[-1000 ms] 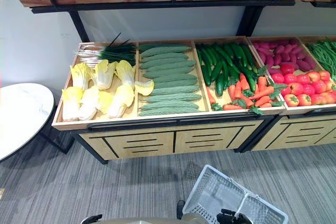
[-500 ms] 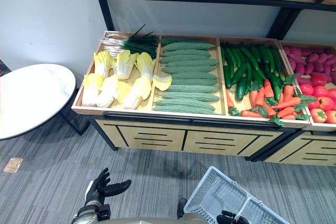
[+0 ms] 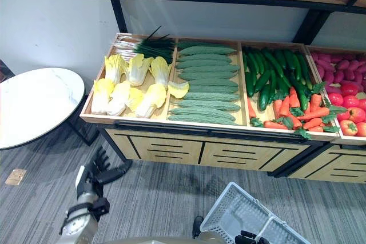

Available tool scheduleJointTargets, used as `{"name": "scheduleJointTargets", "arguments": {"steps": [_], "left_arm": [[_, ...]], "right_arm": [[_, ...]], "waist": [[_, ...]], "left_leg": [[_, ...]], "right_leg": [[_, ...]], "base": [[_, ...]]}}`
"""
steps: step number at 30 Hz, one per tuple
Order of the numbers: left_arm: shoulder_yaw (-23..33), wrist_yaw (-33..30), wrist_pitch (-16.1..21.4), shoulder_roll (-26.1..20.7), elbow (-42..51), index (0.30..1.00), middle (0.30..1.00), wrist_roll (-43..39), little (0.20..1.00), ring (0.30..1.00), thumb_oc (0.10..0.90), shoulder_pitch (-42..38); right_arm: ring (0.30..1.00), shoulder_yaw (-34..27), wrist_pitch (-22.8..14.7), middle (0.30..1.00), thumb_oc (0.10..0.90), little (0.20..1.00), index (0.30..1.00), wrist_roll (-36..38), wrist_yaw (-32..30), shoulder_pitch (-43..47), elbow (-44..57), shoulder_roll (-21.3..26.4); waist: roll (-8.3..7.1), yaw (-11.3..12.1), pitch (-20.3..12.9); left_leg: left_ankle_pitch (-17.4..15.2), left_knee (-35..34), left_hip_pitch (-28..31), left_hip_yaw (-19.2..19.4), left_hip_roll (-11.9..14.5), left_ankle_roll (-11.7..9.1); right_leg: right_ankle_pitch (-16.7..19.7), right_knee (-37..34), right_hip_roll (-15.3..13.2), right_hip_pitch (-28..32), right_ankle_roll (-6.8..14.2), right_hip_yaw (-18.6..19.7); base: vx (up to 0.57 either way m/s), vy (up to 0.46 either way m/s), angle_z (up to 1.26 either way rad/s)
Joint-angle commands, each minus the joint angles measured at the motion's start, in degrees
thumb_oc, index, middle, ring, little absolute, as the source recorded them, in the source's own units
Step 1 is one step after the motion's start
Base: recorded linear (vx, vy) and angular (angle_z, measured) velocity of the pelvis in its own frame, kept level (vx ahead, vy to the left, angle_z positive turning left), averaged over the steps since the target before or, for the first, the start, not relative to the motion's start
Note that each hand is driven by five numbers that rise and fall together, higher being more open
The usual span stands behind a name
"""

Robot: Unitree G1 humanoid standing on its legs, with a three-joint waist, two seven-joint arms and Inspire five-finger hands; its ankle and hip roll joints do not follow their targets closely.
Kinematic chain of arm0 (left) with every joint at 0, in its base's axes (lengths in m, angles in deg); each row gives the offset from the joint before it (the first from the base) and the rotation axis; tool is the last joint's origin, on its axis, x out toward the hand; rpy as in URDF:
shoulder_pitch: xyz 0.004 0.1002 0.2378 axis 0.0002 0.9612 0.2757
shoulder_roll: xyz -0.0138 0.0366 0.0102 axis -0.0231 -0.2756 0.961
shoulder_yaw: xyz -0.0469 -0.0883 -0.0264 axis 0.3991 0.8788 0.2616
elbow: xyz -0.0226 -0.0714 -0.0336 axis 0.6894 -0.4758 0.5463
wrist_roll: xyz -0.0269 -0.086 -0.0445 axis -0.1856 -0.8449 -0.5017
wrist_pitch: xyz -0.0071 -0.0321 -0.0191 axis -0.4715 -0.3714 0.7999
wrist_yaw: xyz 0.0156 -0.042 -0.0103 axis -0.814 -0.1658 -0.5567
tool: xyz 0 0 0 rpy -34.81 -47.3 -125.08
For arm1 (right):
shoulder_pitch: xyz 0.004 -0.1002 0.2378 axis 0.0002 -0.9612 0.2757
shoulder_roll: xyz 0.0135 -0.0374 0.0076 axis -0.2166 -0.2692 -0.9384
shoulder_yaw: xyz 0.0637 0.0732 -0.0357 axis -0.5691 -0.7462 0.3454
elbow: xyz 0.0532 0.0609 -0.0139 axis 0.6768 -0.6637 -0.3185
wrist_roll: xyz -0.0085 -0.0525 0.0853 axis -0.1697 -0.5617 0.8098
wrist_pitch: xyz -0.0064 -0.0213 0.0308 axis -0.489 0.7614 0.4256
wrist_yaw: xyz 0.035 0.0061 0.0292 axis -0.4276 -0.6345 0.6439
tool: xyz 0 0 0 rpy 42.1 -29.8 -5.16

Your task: Get the vegetables into the basket

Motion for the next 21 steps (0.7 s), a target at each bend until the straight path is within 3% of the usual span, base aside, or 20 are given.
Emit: {"name": "scheduleJointTargets", "arguments": {"steps": [1,11,21], "left_arm": [[2.89,-2.09,6.66,-2.84,6.95,1.0,1.0,3.5,1.0,1.0,0.9,-3.75],[0.82,-5.6,4.25,-8.7,0.23,1.0,1.0,11.66,1.0,1.0,0.9,-18.96],[-0.91,-6.71,1.55,-11.36,-12.87,1.0,1.0,11.8,1.0,1.0,0.9,-30.11]], "right_arm": [[0.3,1.31,0.05,0.3,0.4,0.3,0.3,-0.13,0.01,-0.11,-3.06,0.85],[0.3,-1.35,0.6,0.3,0.4,0.3,0.3,0.03,0.11,1.22,-5.99,5.82],[0.3,-4.67,1.55,0.3,0.4,0.3,0.3,-0.41,0.54,1.46,-7.2,11.79]], "waist": [[-1.25,-0.29,-0.22],[-1.34,-2.63,-1.47],[-1.24,-5.06,-2.09]], "left_leg": [[0.62,-1.52,-3.74,1.23,-0.8,-1.65],[-0.4,-1.52,-2.4,3.36,-0.65,-1.69],[-0.79,-1.52,-2.52,5.15,-0.5,-1.75]], "right_leg": [[-11.89,0.4,-1.15,8.06,3.29,-0.54],[-11.47,0.4,-1.05,8.19,3.7,2.18],[-10.92,0.4,-0.9,7.05,4.24,4.24]], "base": [[0.02,0.009,-0.06],[0.03,0.014,-0.11],[0.03,0.013,-0.13]]}}
